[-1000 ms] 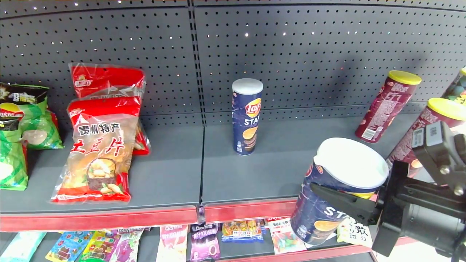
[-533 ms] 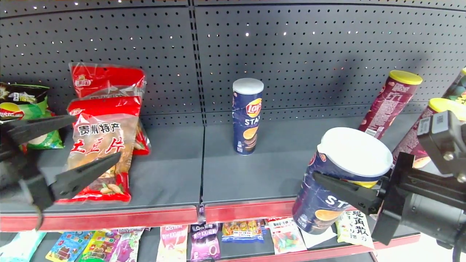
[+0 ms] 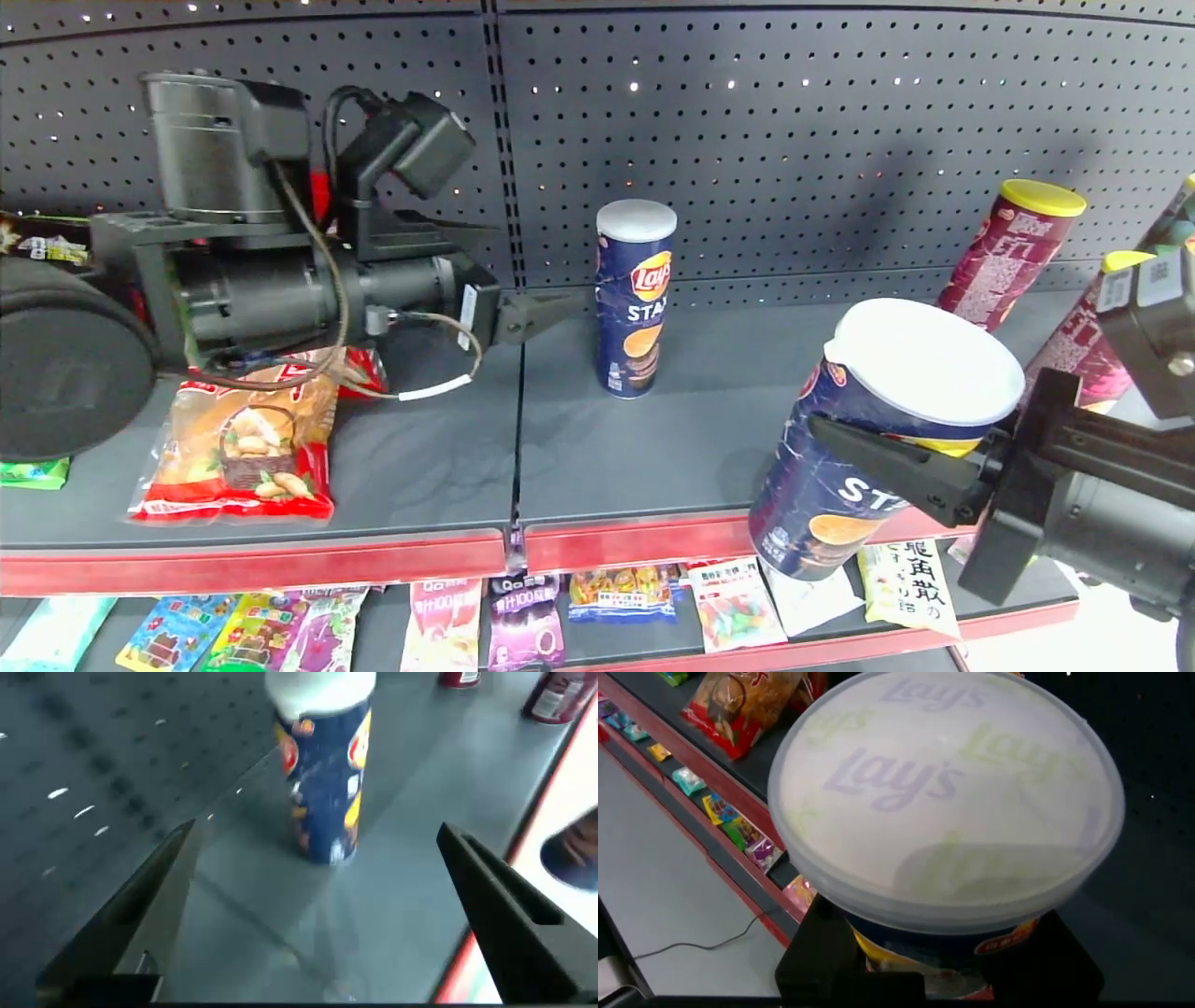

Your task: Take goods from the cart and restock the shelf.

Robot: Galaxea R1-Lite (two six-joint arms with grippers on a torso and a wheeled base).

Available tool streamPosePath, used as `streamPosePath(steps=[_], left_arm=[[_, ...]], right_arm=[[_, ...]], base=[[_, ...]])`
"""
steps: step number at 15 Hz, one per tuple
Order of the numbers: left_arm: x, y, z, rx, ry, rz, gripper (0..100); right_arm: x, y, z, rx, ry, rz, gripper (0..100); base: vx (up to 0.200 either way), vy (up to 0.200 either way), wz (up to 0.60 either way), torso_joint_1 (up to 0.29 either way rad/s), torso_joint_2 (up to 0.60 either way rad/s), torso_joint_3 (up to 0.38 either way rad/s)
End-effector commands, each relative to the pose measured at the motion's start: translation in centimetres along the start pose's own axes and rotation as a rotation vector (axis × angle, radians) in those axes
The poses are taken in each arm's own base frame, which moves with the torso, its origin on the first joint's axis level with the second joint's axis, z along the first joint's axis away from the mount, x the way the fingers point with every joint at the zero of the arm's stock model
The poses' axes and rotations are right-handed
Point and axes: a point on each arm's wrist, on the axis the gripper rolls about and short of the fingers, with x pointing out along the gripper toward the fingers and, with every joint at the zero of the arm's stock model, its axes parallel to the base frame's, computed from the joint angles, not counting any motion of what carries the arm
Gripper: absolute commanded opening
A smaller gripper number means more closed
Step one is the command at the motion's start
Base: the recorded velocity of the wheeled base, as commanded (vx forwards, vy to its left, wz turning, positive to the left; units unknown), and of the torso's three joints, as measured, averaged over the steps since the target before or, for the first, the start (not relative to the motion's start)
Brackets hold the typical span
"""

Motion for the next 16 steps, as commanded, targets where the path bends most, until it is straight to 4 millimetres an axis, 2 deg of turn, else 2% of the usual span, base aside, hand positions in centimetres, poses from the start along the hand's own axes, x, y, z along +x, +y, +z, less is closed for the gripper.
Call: streamPosePath(steps=[1, 5, 11, 16], left_arm=[[3.4, -0.3, -1.3, -0.008, 0.044, -0.037, 100], [5.6, 0.1, -1.5, 0.0, 0.048, -0.017, 100], [9.1, -0.6, -1.3, 0.012, 0.036, -0.005, 100], [10.8, -0.2, -1.2, 0.018, 0.027, 0.026, 100]], right_arm=[[-0.1, 0.0, -0.1, 0.0, 0.001, 0.002, 0], [-0.2, 0.0, -0.1, 0.0, -0.003, -0.002, 0], [-1.2, 0.0, -0.7, 0.001, 0.002, -0.001, 0], [-1.3, 0.0, -0.7, 0.003, 0.0, -0.003, 0]], base=[[0.0, 0.0, 0.0, 0.0, 0.0, 0.0], [0.0, 0.0, 0.0, 0.0, 0.0, 0.0], [0.0, 0.0, 0.0, 0.0, 0.0, 0.0], [0.0, 0.0, 0.0, 0.0, 0.0, 0.0]])
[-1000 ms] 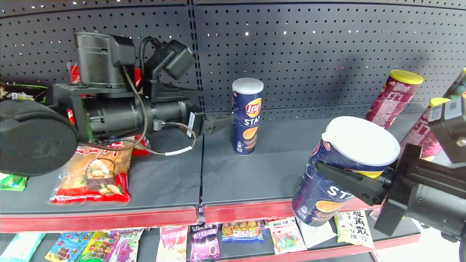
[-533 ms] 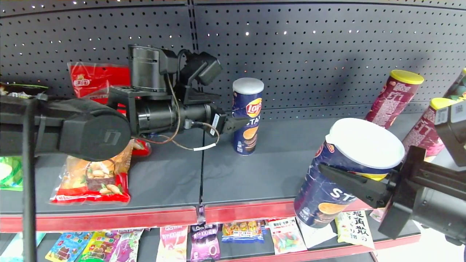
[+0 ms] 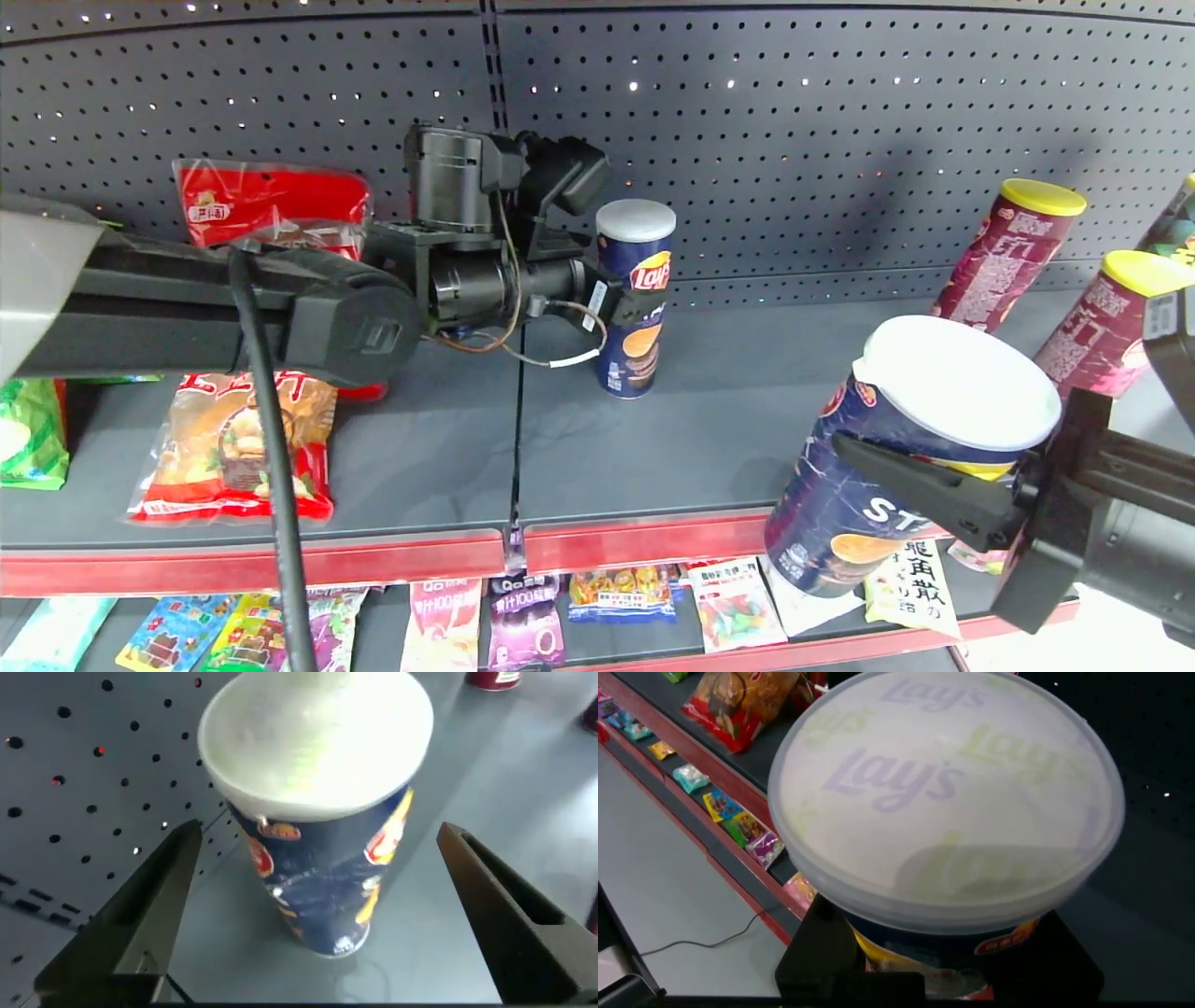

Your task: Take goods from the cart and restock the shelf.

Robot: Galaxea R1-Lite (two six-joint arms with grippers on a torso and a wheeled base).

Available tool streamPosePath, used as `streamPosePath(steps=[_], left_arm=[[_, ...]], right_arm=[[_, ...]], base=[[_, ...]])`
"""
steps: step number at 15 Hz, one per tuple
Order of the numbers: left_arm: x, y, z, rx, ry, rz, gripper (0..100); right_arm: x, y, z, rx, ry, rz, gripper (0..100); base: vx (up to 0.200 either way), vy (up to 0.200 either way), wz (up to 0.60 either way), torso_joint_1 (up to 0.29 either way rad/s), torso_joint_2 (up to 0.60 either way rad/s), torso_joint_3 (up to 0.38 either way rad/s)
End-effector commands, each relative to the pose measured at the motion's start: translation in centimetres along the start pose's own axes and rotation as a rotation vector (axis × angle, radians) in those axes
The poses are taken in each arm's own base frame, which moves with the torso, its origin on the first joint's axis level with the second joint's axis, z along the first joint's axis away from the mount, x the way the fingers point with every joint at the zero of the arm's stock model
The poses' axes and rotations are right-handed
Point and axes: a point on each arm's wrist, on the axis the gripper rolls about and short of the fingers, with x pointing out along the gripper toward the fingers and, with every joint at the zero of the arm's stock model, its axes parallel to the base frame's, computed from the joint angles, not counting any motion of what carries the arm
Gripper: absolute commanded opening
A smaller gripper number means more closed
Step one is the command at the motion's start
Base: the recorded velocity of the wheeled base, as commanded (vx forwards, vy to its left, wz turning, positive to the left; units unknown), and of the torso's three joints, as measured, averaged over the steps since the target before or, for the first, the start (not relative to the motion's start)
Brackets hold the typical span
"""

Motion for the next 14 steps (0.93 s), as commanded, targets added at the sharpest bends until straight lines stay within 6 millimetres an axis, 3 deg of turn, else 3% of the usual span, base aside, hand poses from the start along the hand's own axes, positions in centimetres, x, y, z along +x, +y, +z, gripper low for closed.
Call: streamPosePath(steps=[1, 13, 14], left_arm=[[0.7, 0.0, -0.3, 0.0, 0.003, 0.0, 100], [3.0, -0.4, -0.3, 0.006, -0.004, 0.034, 100], [3.1, -0.3, -0.4, 0.006, -0.004, 0.037, 0]], right_arm=[[0.0, 0.0, 0.0, -0.001, 0.0, 0.0, 0], [-0.1, 0.0, -0.3, 0.002, 0.009, 0.0, 0], [-0.1, 0.0, -0.3, 0.002, 0.009, 0.0, 0]], base=[[0.0, 0.0, 0.0, 0.0, 0.0, 0.0], [0.0, 0.0, 0.0, 0.0, 0.0, 0.0], [0.0, 0.0, 0.0, 0.0, 0.0, 0.0]])
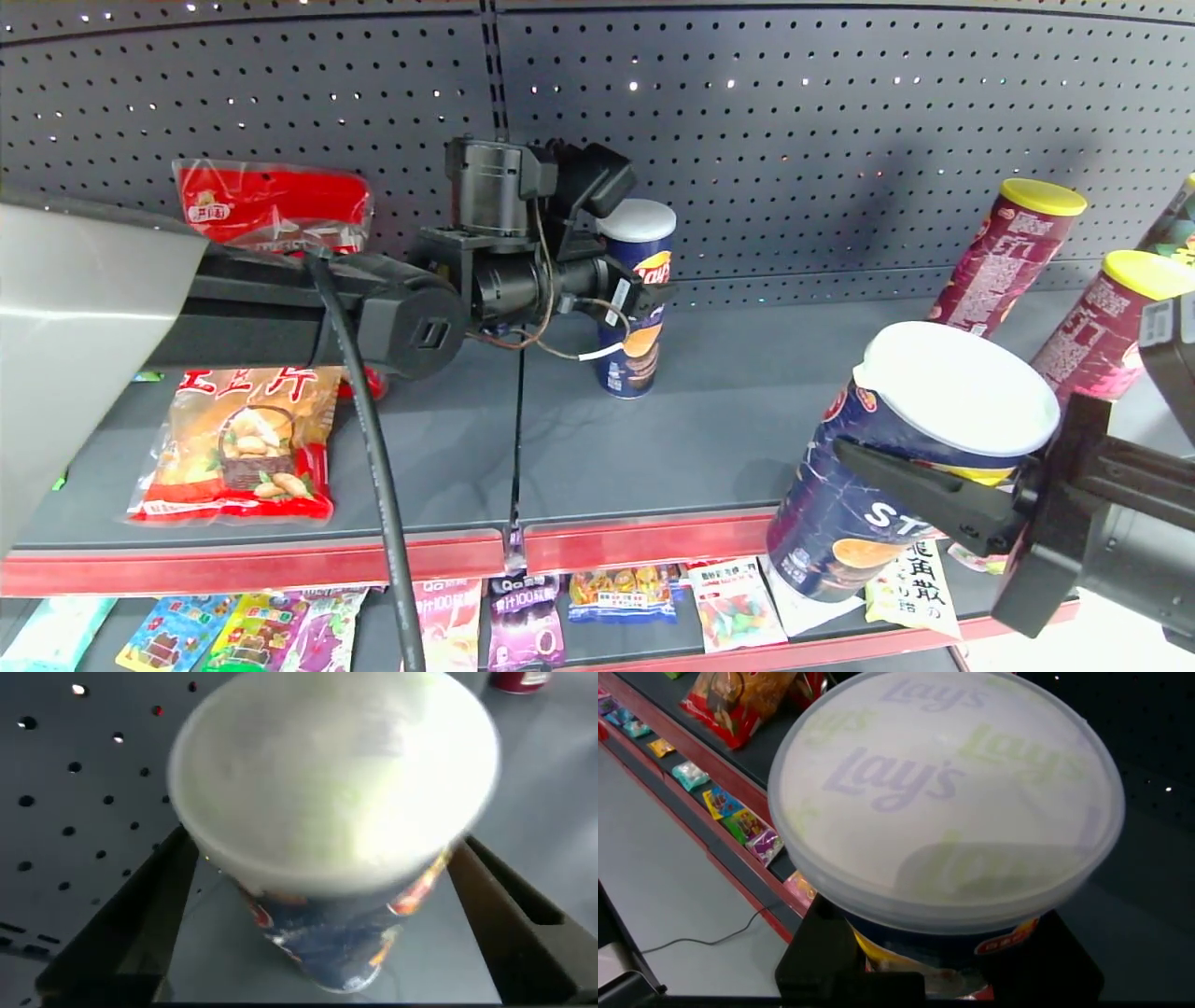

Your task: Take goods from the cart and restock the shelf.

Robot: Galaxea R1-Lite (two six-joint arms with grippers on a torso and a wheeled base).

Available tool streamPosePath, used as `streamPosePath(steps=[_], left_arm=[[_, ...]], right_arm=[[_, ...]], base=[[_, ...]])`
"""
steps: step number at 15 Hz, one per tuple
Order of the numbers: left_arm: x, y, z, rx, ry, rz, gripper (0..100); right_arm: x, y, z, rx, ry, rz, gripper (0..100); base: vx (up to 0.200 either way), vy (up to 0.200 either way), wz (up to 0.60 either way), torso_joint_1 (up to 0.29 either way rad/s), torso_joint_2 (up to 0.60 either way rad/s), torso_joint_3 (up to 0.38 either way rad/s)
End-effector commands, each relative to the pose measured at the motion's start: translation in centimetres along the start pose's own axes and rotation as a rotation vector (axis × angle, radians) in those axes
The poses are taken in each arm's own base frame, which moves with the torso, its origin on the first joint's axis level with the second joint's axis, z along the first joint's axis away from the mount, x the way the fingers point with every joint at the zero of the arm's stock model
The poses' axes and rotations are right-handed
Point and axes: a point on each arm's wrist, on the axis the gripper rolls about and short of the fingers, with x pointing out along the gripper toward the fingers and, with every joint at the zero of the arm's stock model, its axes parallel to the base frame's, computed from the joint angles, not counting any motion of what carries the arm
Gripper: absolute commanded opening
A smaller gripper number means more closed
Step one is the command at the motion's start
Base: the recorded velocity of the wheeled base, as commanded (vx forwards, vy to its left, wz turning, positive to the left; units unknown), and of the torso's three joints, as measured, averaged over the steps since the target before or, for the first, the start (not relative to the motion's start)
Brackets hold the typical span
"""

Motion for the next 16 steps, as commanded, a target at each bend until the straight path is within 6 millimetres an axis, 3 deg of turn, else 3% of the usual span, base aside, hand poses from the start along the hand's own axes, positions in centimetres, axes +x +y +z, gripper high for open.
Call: streamPosePath(steps=[1, 6, 10, 13, 16], left_arm=[[0.5, -0.1, -0.1, -0.003, 0.001, -0.005, 0], [-0.1, -0.2, 0.3, -0.003, -0.023, -0.059, 0], [-3.6, -0.2, 1.6, -0.003, -0.071, -0.201, 0], [-7.4, -1.8, 0.0, -0.009, -0.031, -0.357, 0], [-8.5, -3.0, -1.3, 0.017, -0.004, -0.4, 0]], right_arm=[[0.0, 0.0, 0.0, -0.001, 0.001, 0.001, 0], [0.0, 0.0, 0.0, 0.0, 0.0, -0.001, 0], [0.0, -0.1, 0.1, 0.0, -0.005, -0.003, 0], [0.1, -0.1, 0.1, 0.0, -0.004, 0.0, 0], [0.1, 0.0, 0.1, 0.0, -0.004, 0.001, 0]], base=[[0.0, 0.0, 0.0, 0.0, 0.0, 0.0], [0.0, 0.0, 0.0, 0.0, 0.0, 0.0], [0.0, 0.0, 0.0, 0.0, 0.0, 0.0], [0.0, 0.0, 0.0, 0.0, 0.0, 0.0], [0.0, 0.0, 0.0, 0.0, 0.0, 0.0]])
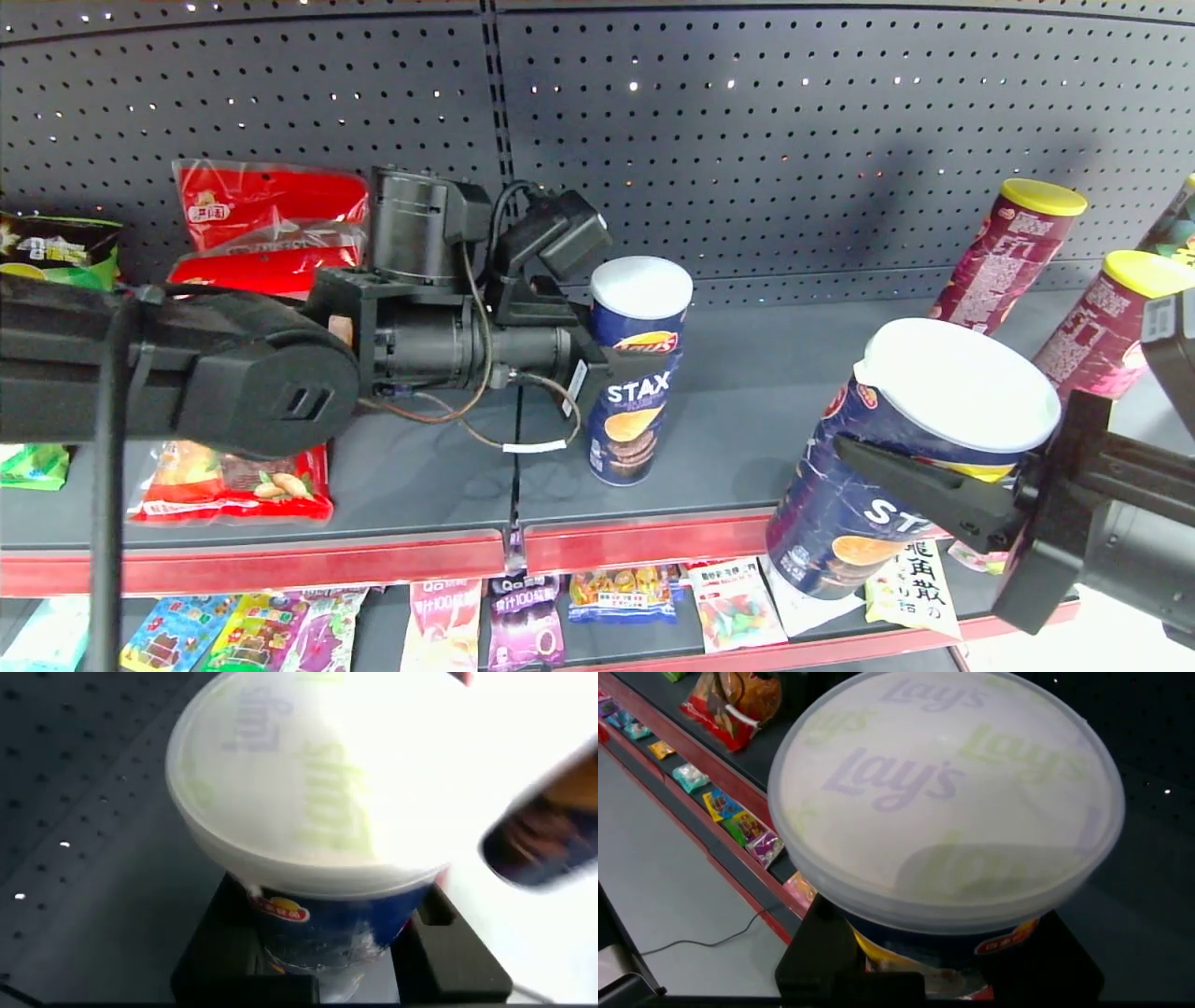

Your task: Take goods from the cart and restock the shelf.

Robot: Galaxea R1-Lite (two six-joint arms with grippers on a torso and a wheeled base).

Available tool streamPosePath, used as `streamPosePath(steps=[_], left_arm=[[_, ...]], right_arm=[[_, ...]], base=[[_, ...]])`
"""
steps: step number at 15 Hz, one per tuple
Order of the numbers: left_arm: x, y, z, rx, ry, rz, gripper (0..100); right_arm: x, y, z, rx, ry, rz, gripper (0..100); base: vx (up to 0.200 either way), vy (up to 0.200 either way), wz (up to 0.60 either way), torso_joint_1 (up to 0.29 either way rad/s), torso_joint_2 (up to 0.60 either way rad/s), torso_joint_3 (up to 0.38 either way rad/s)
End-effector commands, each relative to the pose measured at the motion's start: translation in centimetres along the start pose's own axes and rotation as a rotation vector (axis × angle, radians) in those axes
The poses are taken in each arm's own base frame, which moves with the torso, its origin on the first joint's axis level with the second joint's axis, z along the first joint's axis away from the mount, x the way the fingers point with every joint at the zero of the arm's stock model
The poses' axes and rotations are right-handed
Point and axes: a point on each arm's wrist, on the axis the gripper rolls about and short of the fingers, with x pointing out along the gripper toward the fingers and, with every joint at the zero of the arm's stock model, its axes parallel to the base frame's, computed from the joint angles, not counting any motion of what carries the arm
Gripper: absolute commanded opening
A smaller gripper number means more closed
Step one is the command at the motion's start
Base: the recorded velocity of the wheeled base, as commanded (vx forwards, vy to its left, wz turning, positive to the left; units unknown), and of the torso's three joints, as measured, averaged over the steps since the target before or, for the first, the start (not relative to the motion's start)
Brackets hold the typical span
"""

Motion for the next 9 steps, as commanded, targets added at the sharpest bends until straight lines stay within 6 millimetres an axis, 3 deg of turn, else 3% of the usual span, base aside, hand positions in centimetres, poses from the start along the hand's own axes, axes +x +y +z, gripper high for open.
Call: streamPosePath(steps=[1, 9], left_arm=[[-1.1, -1.3, 0.5, 0.02, -0.025, -0.017, 0], [-1.1, -2.4, -0.3, 0.014, -0.021, -0.044, 0]], right_arm=[[0.0, 0.0, 0.0, -0.001, 0.003, 0.001, 0], [0.0, 0.0, 0.2, 0.0, -0.008, -0.004, 0]], base=[[0.0, 0.0, 0.0, 0.0, 0.0, 0.0], [0.0, 0.0, 0.0, 0.0, 0.0, 0.0]])
